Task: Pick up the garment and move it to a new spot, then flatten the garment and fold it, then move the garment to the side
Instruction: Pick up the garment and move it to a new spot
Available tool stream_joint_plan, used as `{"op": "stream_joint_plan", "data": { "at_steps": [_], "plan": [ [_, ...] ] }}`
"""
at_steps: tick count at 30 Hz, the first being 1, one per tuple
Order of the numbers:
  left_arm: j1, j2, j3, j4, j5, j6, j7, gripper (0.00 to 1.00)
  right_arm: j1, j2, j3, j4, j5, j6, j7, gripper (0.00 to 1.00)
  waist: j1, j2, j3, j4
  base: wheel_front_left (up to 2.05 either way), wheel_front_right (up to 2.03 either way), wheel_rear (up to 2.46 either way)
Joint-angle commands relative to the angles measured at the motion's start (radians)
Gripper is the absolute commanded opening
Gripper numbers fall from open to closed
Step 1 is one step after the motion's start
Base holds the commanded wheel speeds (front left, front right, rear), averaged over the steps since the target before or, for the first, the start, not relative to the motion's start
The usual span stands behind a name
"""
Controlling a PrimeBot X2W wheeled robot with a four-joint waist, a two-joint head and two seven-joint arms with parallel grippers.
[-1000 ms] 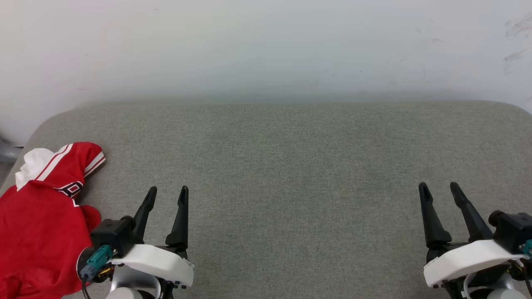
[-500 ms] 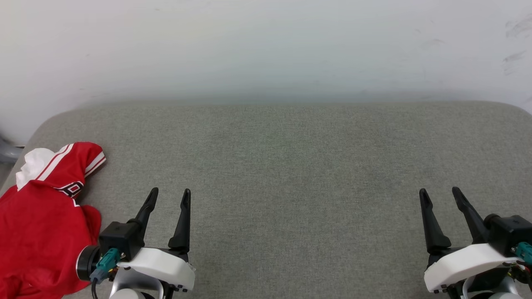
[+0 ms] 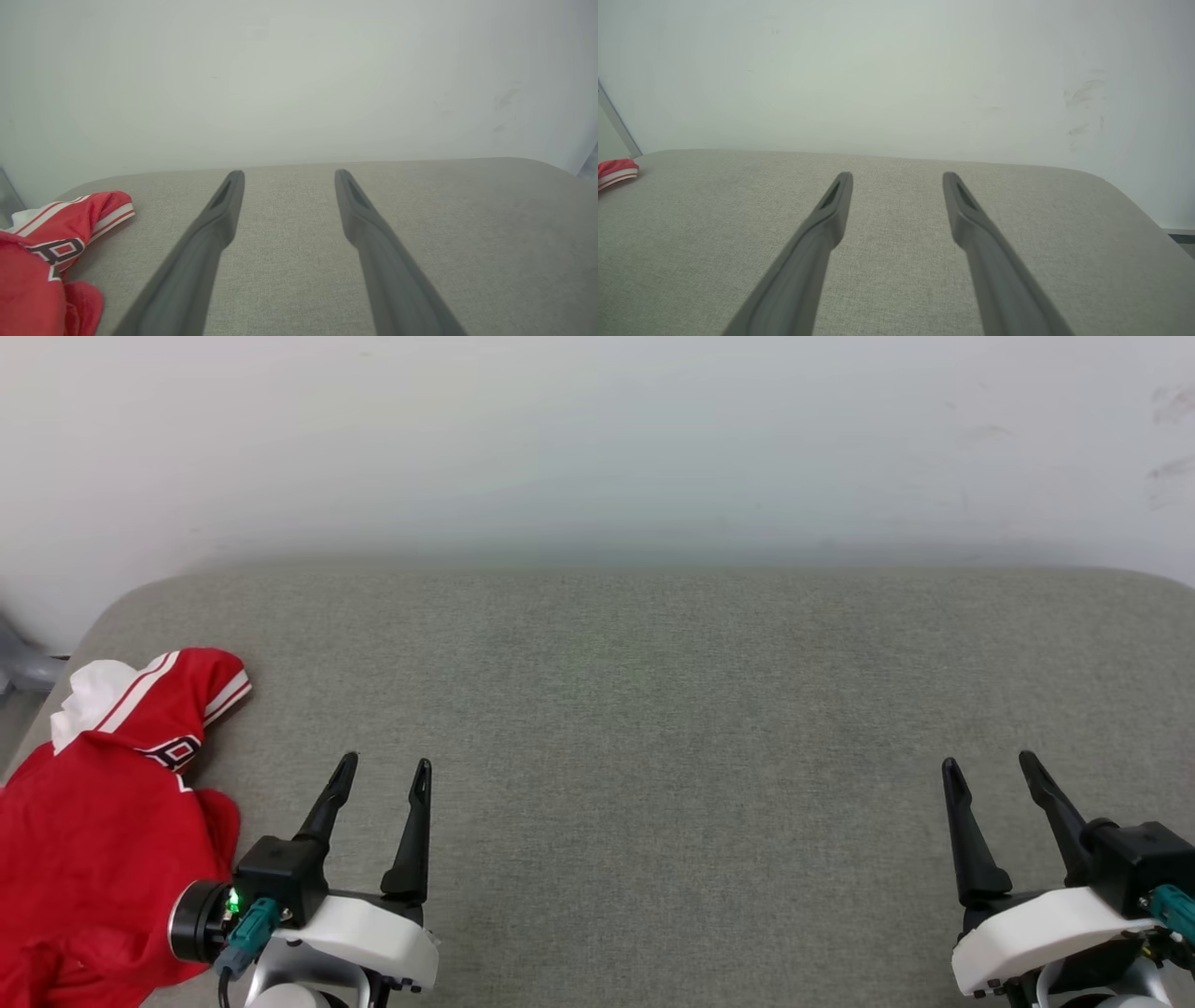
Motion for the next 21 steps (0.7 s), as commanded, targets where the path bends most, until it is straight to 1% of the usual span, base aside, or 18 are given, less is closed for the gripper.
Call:
{"op": "stream_joint_plan", "data": {
  "at_steps": [1, 6, 14, 21],
  "plan": [
    [-0.013, -0.004, 0.007, -0.003, 0.012, -0.005, -0.007, 1.00, 0.004, 0.003, 0.002, -0.011, -0.008, 0.000, -0.004, 1.00, -0.0001, 0.0000, 0.000, 0.008, 0.00, 0.00, 0.00],
    [-0.013, -0.013, 0.034, 0.002, 0.024, -0.014, -0.016, 1.00, 0.005, 0.003, 0.013, -0.023, -0.023, 0.000, -0.012, 1.00, -0.0001, 0.0000, 0.002, 0.049, 0.00, 0.00, 0.00],
    [-0.012, -0.021, 0.077, 0.013, 0.069, -0.020, -0.031, 1.00, 0.007, 0.003, 0.034, -0.035, -0.037, 0.000, -0.026, 1.00, -0.0001, 0.0000, 0.002, 0.164, 0.00, 0.00, 0.00],
    [-0.016, -0.032, 0.123, 0.030, 0.034, -0.029, -0.029, 1.00, -0.003, 0.002, 0.061, -0.023, -0.016, 0.000, -0.027, 1.00, -0.0001, 0.0000, 0.006, 0.264, 0.00, 0.00, 0.00]
  ]
}}
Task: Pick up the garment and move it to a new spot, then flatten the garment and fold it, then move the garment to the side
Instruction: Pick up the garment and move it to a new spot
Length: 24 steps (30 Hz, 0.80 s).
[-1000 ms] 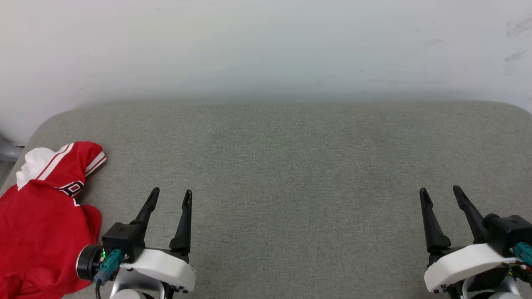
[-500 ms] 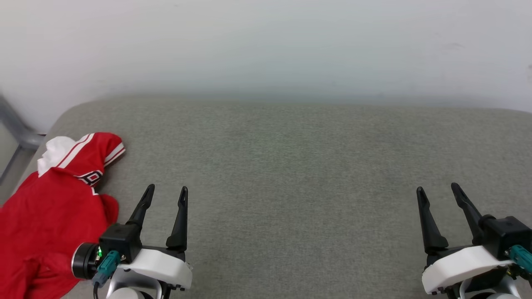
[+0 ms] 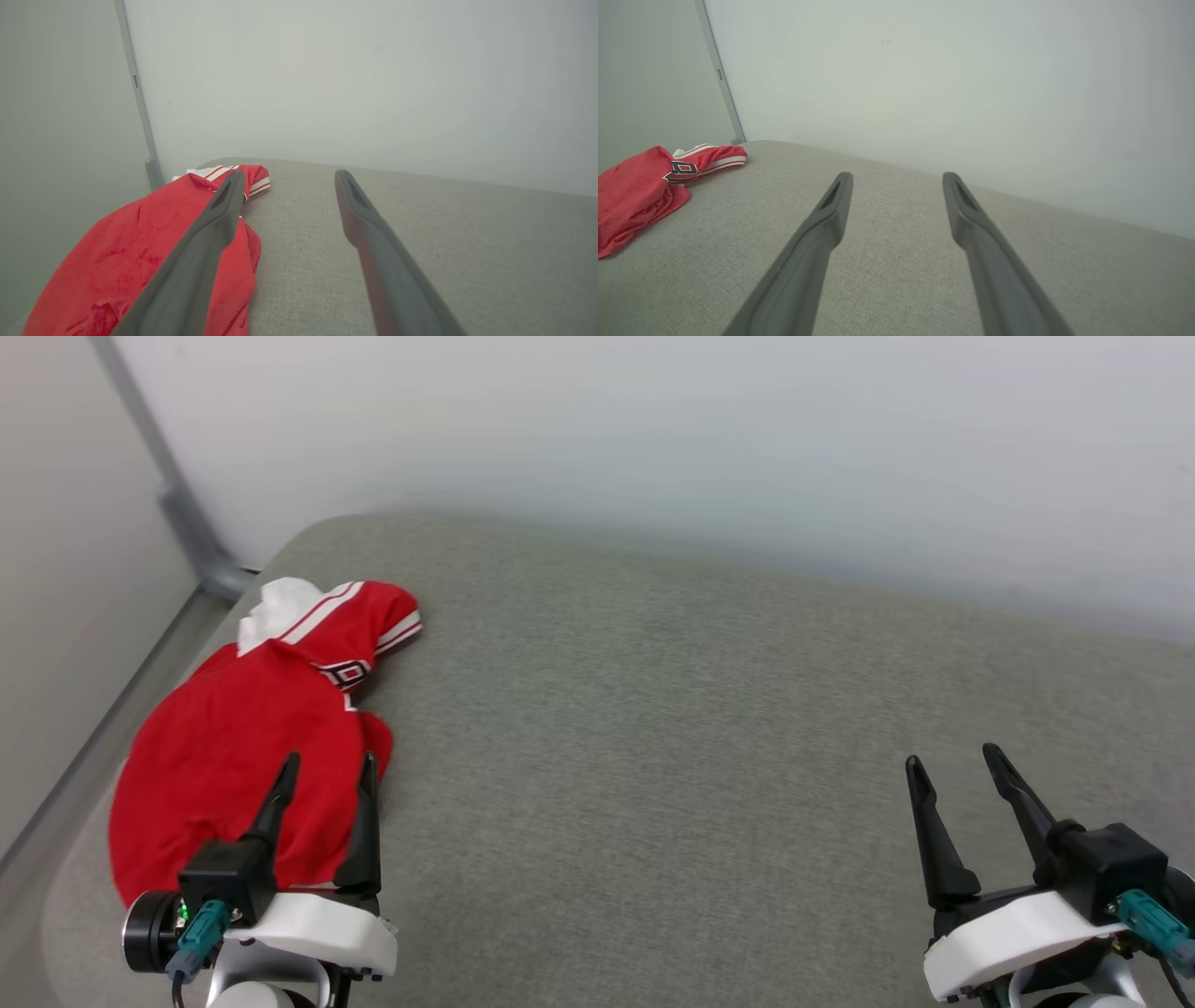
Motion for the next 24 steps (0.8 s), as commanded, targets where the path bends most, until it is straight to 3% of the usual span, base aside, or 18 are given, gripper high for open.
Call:
{"op": "stream_joint_plan", "data": {
  "at_steps": [1, 12, 24],
  "plan": [
    [-0.011, -0.004, 0.005, 0.003, -0.001, -0.003, -0.003, 1.00, -0.009, 0.002, 0.006, 0.000, 0.008, 0.000, -0.002, 1.00, 0.0000, 0.0000, 0.003, 0.043, 0.00, 0.00, 0.00],
    [-0.002, -0.008, 0.052, 0.036, -0.034, -0.021, -0.003, 1.00, -0.020, 0.002, 0.041, -0.002, 0.037, 0.000, -0.013, 1.00, 0.0000, 0.0000, 0.008, 0.142, 0.00, 0.00, 0.00],
    [-0.069, 0.018, 0.046, 0.099, -0.053, -0.030, -0.002, 1.00, -0.045, 0.002, 0.049, -0.014, 0.008, 0.000, 0.006, 1.00, 0.0000, 0.0000, 0.048, 0.162, 0.00, 0.00, 0.00]
  ]
}}
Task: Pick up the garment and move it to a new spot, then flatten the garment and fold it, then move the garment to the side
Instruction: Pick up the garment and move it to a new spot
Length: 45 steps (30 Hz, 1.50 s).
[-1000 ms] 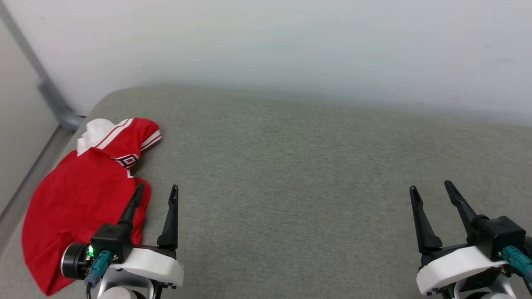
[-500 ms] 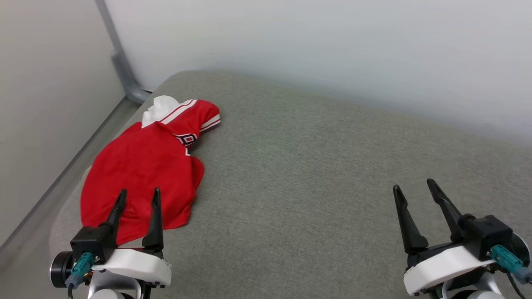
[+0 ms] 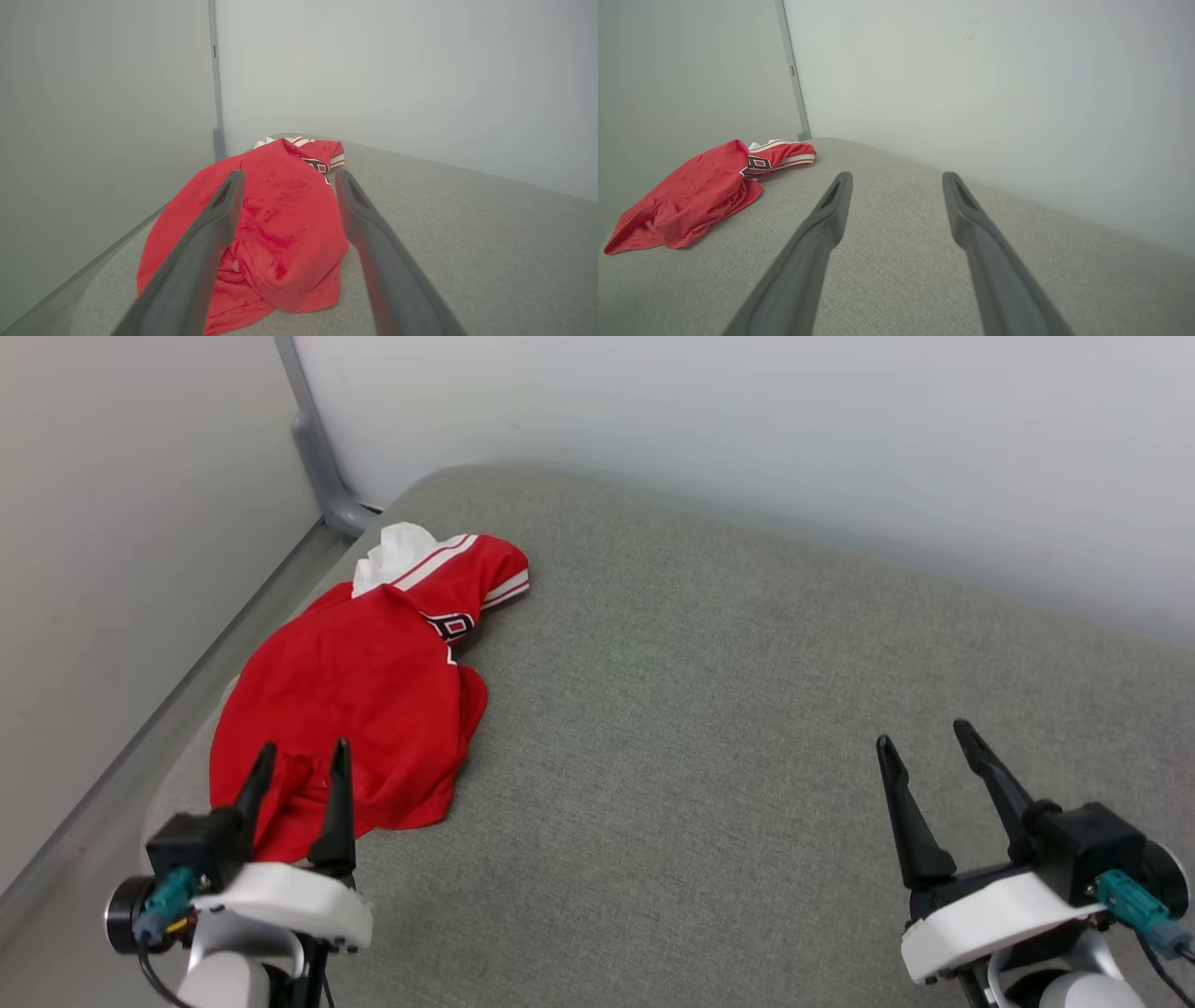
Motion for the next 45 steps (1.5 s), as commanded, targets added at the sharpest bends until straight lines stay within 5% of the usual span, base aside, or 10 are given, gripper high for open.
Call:
{"op": "stream_joint_plan", "data": {
  "at_steps": [1, 6, 23, 32, 35, 45],
  "plan": [
    [-0.036, 0.012, -0.002, 0.019, -0.014, -0.004, 0.006, 1.00, -0.025, 0.001, 0.002, -0.009, -0.008, -0.001, 0.005, 1.00, 0.0001, 0.0000, 0.020, -0.005, 0.00, 0.00, 0.00],
    [-0.163, 0.052, -0.003, 0.093, -0.083, -0.006, 0.095, 1.00, -0.056, 0.001, 0.004, -0.030, -0.040, -0.001, 0.031, 1.00, 0.0001, 0.0000, 0.080, -0.031, 0.00, 0.00, 0.00],
    [-0.545, 0.298, -0.113, 0.475, -0.390, -0.007, 0.648, 1.00, -0.182, -0.014, 0.024, -0.088, -0.093, -0.001, 0.085, 1.00, 0.0001, 0.0000, 0.321, -0.173, 0.00, 0.00, 0.00],
    [-0.563, 0.310, -0.205, 0.663, -0.452, -0.007, 0.933, 1.00, -0.208, -0.022, 0.025, -0.080, -0.082, -0.001, 0.089, 1.00, 0.0001, 0.0000, 0.368, -0.205, 0.00, 0.00, 0.00],
    [-0.566, 0.298, -0.215, 0.682, -0.460, -0.007, 0.919, 0.05, -0.212, -0.022, 0.023, -0.079, -0.078, -0.001, 0.090, 1.00, 0.0001, 0.0000, 0.370, -0.211, 0.00, 0.00, 0.00],
    [-0.621, 0.314, -0.211, 0.663, -0.402, 0.012, 0.584, 0.00, -0.187, -0.012, 0.002, -0.054, -0.062, -0.001, 0.073, 1.00, 0.0001, 0.0000, 0.288, -0.193, 0.00, 0.00, 0.00]
  ]
}}
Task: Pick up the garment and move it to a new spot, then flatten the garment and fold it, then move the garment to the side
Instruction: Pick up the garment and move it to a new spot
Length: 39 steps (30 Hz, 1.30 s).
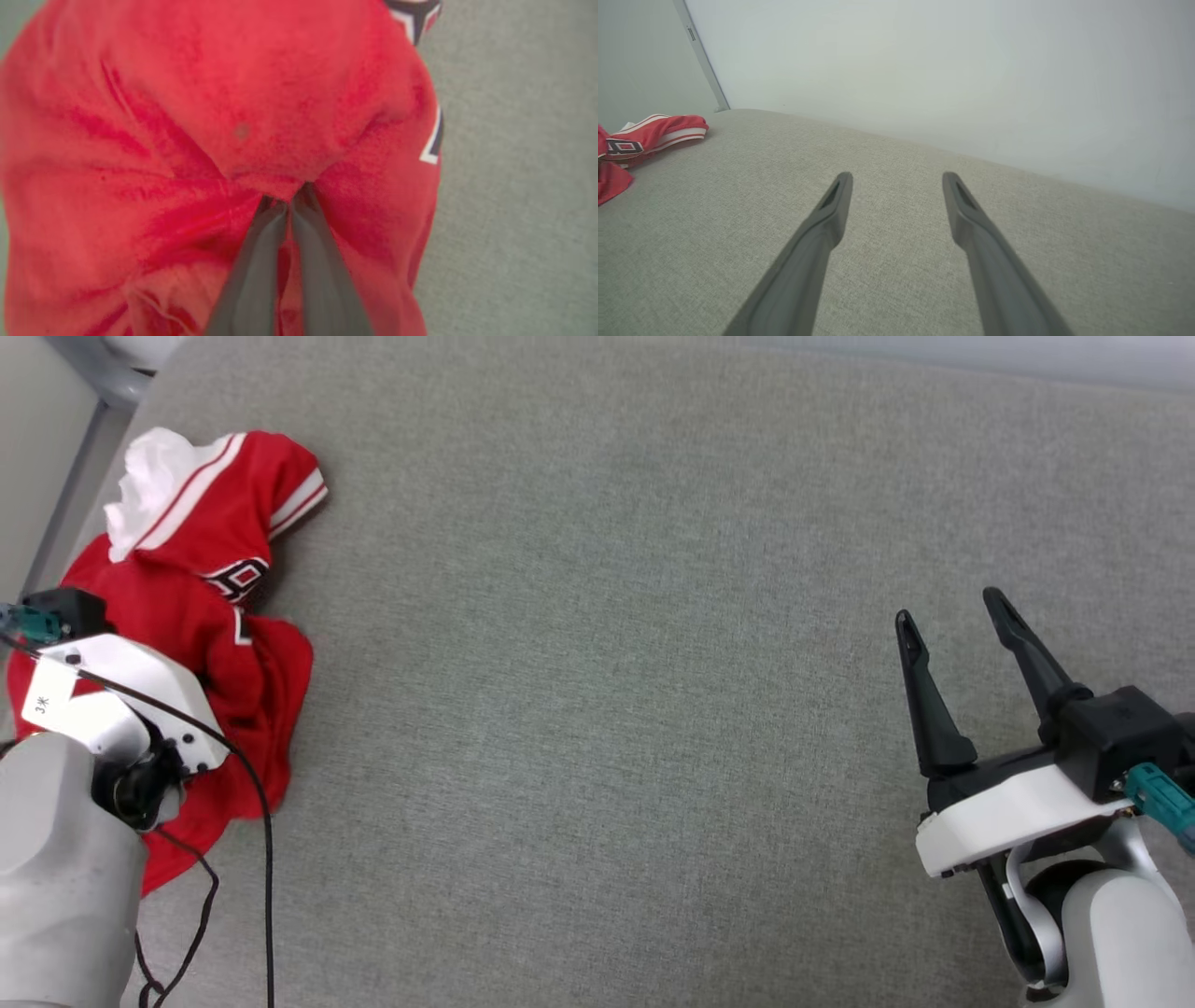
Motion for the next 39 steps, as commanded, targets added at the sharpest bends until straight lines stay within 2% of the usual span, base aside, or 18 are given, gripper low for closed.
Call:
{"op": "stream_joint_plan", "data": {
  "at_steps": [1, 9, 14, 19, 25, 29, 31, 35, 39],
  "plan": [
    [-0.013, -0.001, -0.007, -0.009, 0.023, 0.012, -0.074, 0.00, 0.014, 0.006, -0.004, 0.009, 0.006, 0.000, -0.010, 1.00, -0.0001, 0.0000, -0.039, 0.013, 0.00, 0.00, 0.00],
    [-0.024, -0.030, -0.023, -0.053, 0.090, 0.040, -0.392, 0.00, 0.044, 0.016, -0.027, 0.056, 0.030, 0.000, -0.046, 1.00, -0.0001, 0.0000, -0.155, 0.023, 0.00, 0.00, 0.00],
    [0.002, -0.059, -0.038, -0.100, 0.105, 0.040, -0.505, 0.00, 0.081, 0.018, -0.046, 0.067, 0.059, 0.000, -0.065, 1.00, -0.0001, 0.0000, -0.225, 0.006, 0.00, 0.00, 0.00],
    [0.045, -0.090, -0.050, -0.181, 0.101, 0.038, -0.546, 0.00, 0.126, 0.018, -0.054, 0.076, 0.096, 0.000, -0.068, 1.00, -0.0001, 0.0000, -0.289, -0.034, 0.00, 0.00, 0.00],
    [0.128, -0.136, -0.085, -0.334, 0.109, 0.055, -0.557, 0.00, 0.172, 0.018, -0.072, 0.065, 0.109, 0.000, -0.061, 1.00, -0.0001, 0.0000, -0.341, -0.107, 0.00, 0.00, 0.00],
    [0.168, -0.163, -0.106, -0.419, 0.108, 0.063, -0.548, 0.00, 0.183, 0.018, -0.073, 0.055, 0.109, 0.000, -0.053, 1.00, -0.0001, 0.0000, -0.347, -0.158, 0.00, 0.00, 0.00],
    [0.204, -0.197, -0.136, -0.503, 0.109, 0.070, -0.535, 0.00, 0.188, 0.018, -0.078, 0.045, 0.108, 0.000, -0.047, 1.00, -0.0001, 0.0000, -0.346, -0.210, 0.00, 0.00, 0.00],
    [0.228, -0.230, -0.169, -0.571, 0.103, 0.065, -0.520, 0.00, 0.193, 0.018, -0.074, 0.033, 0.109, 0.000, -0.038, 1.00, -0.0001, 0.0000, -0.339, -0.262, 0.00, 0.00, 0.00],
    [0.249, -0.291, -0.228, -0.642, 0.097, 0.057, -0.499, 0.00, 0.195, 0.018, -0.082, 0.020, 0.109, 0.000, -0.031, 1.00, -0.0001, 0.0000, -0.317, -0.317, 0.00, 0.00, 0.00]
  ]
}}
